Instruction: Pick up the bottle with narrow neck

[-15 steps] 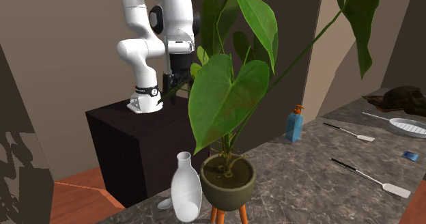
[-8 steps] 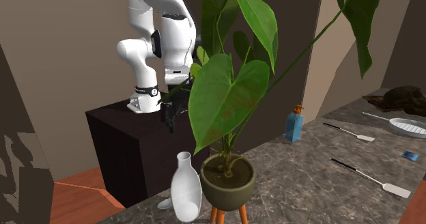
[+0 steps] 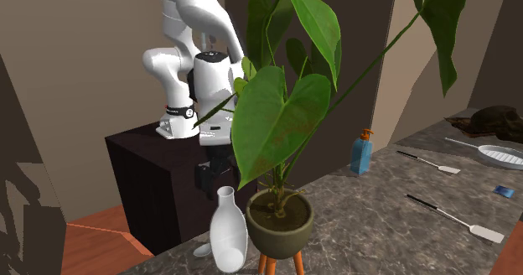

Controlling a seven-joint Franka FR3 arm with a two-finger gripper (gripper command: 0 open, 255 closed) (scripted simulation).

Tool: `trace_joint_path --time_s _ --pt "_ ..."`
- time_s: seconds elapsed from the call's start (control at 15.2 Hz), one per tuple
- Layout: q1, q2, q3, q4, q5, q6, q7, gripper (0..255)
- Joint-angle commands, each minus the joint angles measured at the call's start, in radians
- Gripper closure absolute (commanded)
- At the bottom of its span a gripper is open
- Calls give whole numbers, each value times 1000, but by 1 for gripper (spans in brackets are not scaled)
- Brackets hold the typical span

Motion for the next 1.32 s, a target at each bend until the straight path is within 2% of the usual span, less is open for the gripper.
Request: trace_joint_path --time_s 0.0,0.4,0.46,1.06,1.25 --pt "-9 28 8 9 12 17 -11 0" --pt "-23 81 27 18 35 61 -28 0" --pt "-24 81 26 20 34 59 -28 255" --pt "-23 81 27 18 35 61 -28 255" --pt "-14 46 14 12 20 32 -17 255"
